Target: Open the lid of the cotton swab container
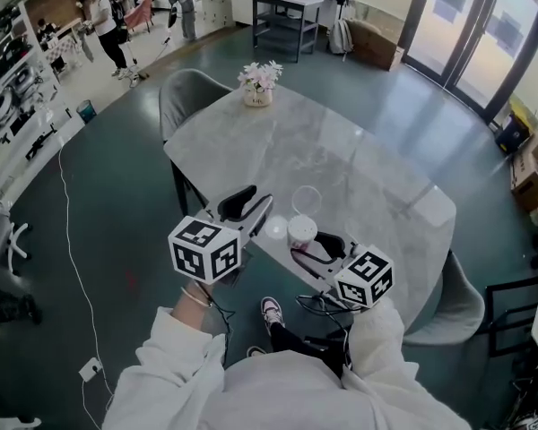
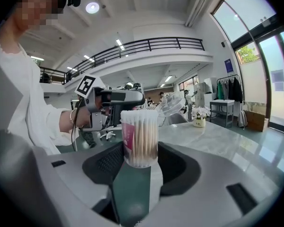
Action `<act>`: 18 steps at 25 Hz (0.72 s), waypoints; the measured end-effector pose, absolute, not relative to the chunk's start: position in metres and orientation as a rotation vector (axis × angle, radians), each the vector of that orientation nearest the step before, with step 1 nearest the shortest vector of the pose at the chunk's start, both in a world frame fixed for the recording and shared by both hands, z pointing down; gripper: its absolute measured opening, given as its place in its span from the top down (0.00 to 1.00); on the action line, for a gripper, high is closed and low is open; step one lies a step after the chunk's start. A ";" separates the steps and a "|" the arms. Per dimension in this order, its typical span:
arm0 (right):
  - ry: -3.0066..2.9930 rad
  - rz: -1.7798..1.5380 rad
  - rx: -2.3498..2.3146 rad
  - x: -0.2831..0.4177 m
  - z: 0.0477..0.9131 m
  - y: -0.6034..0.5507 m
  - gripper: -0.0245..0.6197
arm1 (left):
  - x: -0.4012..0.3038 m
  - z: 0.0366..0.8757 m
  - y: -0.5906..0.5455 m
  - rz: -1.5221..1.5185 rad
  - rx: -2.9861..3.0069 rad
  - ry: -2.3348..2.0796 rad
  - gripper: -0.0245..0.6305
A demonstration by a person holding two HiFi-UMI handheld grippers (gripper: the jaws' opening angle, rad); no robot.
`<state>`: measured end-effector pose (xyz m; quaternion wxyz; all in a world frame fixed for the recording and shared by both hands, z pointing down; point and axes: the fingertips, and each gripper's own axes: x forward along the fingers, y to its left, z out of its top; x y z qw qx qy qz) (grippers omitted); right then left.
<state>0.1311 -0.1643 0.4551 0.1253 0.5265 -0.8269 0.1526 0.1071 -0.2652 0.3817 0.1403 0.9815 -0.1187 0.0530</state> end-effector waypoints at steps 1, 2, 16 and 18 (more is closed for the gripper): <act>-2.411 0.440 1.548 0.132 0.454 -0.166 0.54 | 0.104 0.383 -0.265 0.147 2.833 -0.375 0.76; -2.415 0.437 1.562 0.132 0.453 -0.166 0.54 | 0.100 0.386 -0.264 0.142 2.832 -0.413 0.81; -2.405 0.440 1.615 0.123 0.453 -0.159 0.54 | 0.072 0.425 -0.245 0.148 2.742 -0.601 0.93; -2.399 0.447 1.623 0.123 0.454 -0.156 0.54 | 0.070 0.430 -0.242 0.157 2.728 -0.607 0.93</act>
